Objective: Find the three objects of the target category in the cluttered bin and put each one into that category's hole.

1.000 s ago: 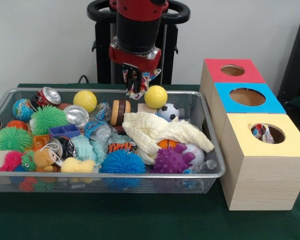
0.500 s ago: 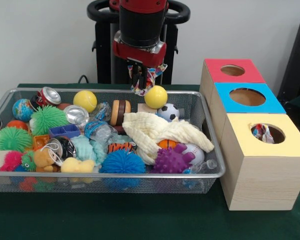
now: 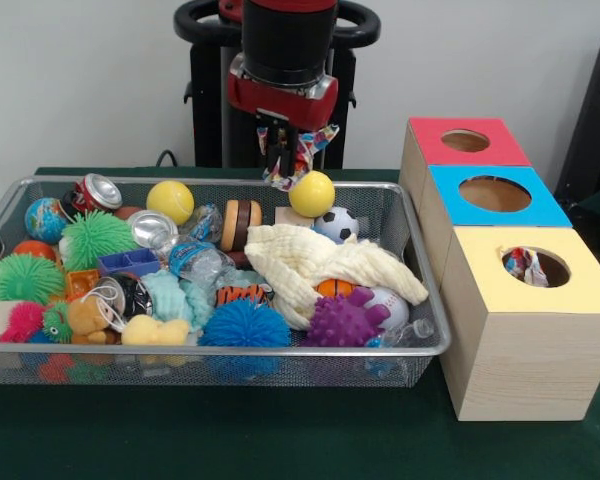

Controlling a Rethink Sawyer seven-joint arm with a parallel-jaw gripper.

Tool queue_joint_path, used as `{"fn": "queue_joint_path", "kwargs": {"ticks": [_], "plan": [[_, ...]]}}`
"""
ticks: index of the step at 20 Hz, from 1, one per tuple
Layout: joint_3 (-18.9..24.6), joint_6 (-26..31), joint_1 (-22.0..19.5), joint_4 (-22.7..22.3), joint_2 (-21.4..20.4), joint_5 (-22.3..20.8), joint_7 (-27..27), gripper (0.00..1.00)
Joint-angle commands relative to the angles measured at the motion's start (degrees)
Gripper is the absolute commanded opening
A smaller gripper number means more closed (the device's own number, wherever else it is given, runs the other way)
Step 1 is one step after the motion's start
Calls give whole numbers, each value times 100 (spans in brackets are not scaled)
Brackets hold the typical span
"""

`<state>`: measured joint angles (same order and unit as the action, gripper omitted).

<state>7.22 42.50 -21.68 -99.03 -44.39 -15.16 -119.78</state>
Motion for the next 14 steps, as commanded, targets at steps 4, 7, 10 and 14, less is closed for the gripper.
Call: {"fn": "queue_joint_path", "kwargs": {"ticks": [4, 7, 10, 14], "plan": [[589, 671, 95, 656, -97, -75, 659, 0], [607, 735, 95, 708, -99, -16, 640, 0], [613, 812, 123, 841, -76, 15, 594, 0], [572, 872, 187, 945, -73, 50, 457, 0]]}}
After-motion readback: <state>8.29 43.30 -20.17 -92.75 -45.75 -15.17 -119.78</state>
